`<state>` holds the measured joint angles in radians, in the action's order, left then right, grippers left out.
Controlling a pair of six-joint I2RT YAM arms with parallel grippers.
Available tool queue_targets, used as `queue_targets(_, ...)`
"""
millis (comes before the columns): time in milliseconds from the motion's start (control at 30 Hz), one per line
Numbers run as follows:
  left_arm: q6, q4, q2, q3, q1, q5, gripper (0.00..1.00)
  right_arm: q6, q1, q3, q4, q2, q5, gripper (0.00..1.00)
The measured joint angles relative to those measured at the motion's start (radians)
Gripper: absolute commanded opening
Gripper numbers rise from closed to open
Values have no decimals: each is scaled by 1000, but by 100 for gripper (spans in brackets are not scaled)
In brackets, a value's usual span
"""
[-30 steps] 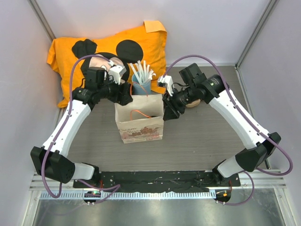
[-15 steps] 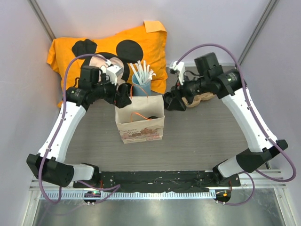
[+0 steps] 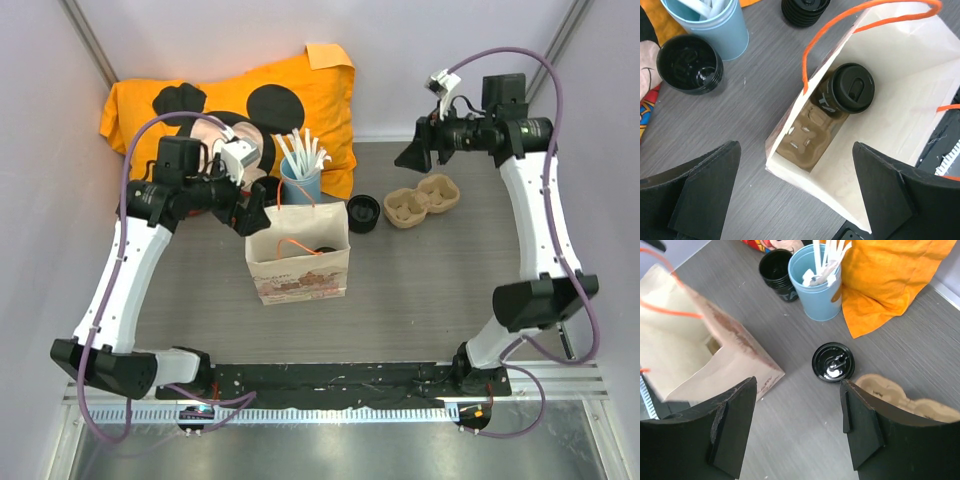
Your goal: Pack the takeout coffee
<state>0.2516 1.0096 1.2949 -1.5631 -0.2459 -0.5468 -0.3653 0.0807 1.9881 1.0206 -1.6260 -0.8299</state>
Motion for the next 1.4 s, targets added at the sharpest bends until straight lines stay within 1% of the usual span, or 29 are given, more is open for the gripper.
queue_targets(133,2,5,27,0,11,1,100,41,-3,32,-65,-133,-34,73)
queue_targets(233,0,4,48,0,16,1,100,77,-3,29,-97,-187,-58,73)
queue_targets(367,-5,3,69,-6,17,1,100,127,-3,25,-159,-194,-84,73)
queue_targets(567,-8,-3,112,-76,17,-5,100,190,-3,25,-231,-195,-113,73)
queue_targets(733,-6,-6,134,-84,14,-7,100,243,-2,22,-283,-196,-132,73)
queue_targets(867,10,1,159,-84,12,-8,96,266,-2,14,-303,-198,-142,73)
queue_targets(900,16,3,162,-84,12,-8,95,270,-2,13,-304,-198,-143,73)
queue_targets(967,30,7,165,-84,11,-8,89,275,0,9,-309,-198,-150,73)
queue_targets(1000,38,9,165,-84,11,-10,87,278,1,8,-310,-198,-153,73)
queue_targets(1033,47,13,165,-84,11,-14,83,282,2,4,-313,-198,-155,73)
queue_targets(1133,75,39,169,-87,11,-27,75,287,8,-8,-317,-198,-158,73)
queue_targets(1267,113,81,181,-105,10,-50,70,289,24,-30,-317,-198,-157,73)
queue_targets(1367,134,108,183,-109,8,-59,63,289,32,-36,-317,-203,-157,73)
queue_targets(1400,142,117,183,-109,6,-60,58,289,36,-36,-317,-206,-157,73)
